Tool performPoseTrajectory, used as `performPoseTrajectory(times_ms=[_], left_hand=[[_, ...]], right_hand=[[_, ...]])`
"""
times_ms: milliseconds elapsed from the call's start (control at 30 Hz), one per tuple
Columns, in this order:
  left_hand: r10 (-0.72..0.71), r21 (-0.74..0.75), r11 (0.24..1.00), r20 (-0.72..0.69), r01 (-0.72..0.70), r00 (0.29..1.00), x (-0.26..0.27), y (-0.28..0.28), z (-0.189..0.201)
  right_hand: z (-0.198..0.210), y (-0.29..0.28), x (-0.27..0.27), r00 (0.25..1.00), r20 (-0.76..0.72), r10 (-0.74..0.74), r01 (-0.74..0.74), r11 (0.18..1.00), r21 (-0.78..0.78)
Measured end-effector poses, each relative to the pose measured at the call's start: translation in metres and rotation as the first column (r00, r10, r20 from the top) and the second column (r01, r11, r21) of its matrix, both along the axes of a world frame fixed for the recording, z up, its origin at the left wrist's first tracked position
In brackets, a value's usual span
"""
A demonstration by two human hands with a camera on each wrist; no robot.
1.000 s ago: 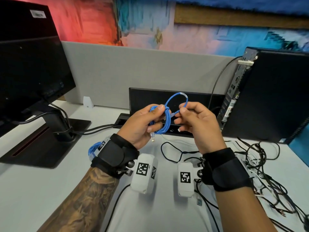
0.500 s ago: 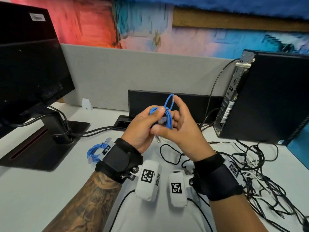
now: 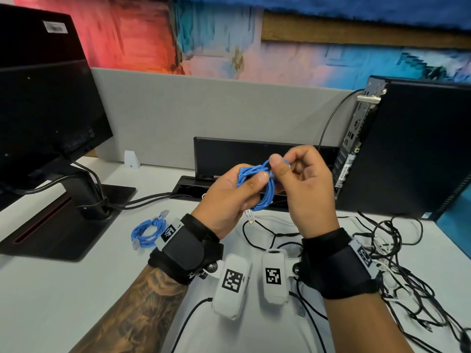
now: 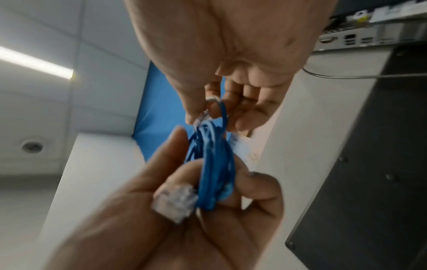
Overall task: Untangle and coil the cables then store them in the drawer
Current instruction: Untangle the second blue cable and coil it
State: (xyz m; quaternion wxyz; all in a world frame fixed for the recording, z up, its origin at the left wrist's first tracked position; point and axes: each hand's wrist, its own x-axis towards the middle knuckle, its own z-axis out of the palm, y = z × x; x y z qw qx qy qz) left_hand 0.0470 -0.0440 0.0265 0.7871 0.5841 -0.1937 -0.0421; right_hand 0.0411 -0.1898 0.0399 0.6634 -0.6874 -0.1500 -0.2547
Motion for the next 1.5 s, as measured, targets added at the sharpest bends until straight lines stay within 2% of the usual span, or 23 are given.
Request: performPoseTrajectory(times_ms=[100,200,267,300,367,400,467,567,633,733,800,933,1033,1200,1300,1400,1500], left_hand=[[0.112,0.047,0.992,0.073,-0.116,0.991,0.002,-0.001,-0.003],[0.164,0.003,0.986,0.064,-0.165,0.984,0.002,0.000,-0.001],[0.158,-0.031,0.987,0.057,-0.156,0.986,0.002,0.001,0.002],[0.151,-0.032,0.988,0.074,-0.149,0.986,0.002,0.002,0.002],[0.122,-0.007,0.992,0.105,-0.122,0.987,0.003,0.004,0.001],[0.099,0.008,0.995,0.098,-0.101,0.990,0.003,0.005,0.001],[0.021,-0.012,1.000,0.053,-0.020,0.998,0.005,0.007,0.000],[-0.078,-0.059,0.995,-0.016,0.077,0.997,0.008,0.007,-0.002],[-0.115,-0.041,0.993,-0.069,0.113,0.991,0.009,0.004,-0.007],[-0.178,-0.015,0.984,-0.140,0.178,0.974,0.011,0.004,-0.014],[-0.207,-0.001,0.978,-0.149,0.209,0.967,0.013,0.012,-0.011],[-0.283,0.020,0.958,-0.072,0.285,0.956,0.014,0.033,0.008],[-0.268,0.042,0.962,-0.021,0.269,0.963,0.010,0.038,0.017],[-0.128,0.028,0.991,-0.002,0.128,0.992,0.015,0.049,0.013],[-0.071,-0.063,0.996,-0.007,0.070,0.997,0.019,0.052,0.010],[-0.037,-0.103,0.994,-0.008,0.036,0.999,0.020,0.048,0.011],[0.000,-0.038,0.999,0.017,0.000,1.000,0.018,0.039,0.007]], right_hand=[[0.001,0.007,-0.006,0.988,0.107,-0.109,0.113,0.993,-0.030],[0.002,0.015,-0.012,0.982,0.153,-0.108,0.107,0.994,0.013],[0.006,0.016,-0.011,0.998,0.039,-0.058,0.054,0.994,0.091],[0.008,0.015,-0.011,0.998,-0.058,0.015,-0.008,0.994,0.108],[0.010,0.011,-0.011,0.967,-0.194,0.165,-0.161,0.986,0.036],[0.010,0.008,-0.010,0.962,-0.208,0.176,-0.185,0.982,-0.023],[0.012,0.001,-0.007,0.983,-0.158,0.098,-0.105,0.994,-0.032],[0.014,-0.016,0.002,0.991,-0.101,-0.085,0.096,0.989,0.116],[0.012,-0.022,0.006,0.983,-0.106,-0.147,0.167,0.961,0.218],[0.012,-0.014,0.005,0.984,-0.121,-0.128,0.163,0.922,0.351],[0.017,-0.009,-0.001,0.989,-0.091,-0.115,0.141,0.917,0.372],[0.028,-0.008,-0.013,0.996,0.015,-0.093,0.083,0.944,0.319],[0.033,-0.007,-0.018,0.998,0.049,-0.038,0.020,0.946,0.324],[0.026,-0.008,-0.012,0.996,-0.030,0.082,-0.070,0.956,0.286],[0.013,-0.010,-0.003,0.991,-0.110,0.070,-0.053,0.987,0.149],[-0.003,-0.003,0.003,0.976,-0.196,0.099,-0.105,0.994,-0.019],[-0.011,0.010,0.003,0.938,-0.289,0.193,-0.214,0.976,-0.043]])
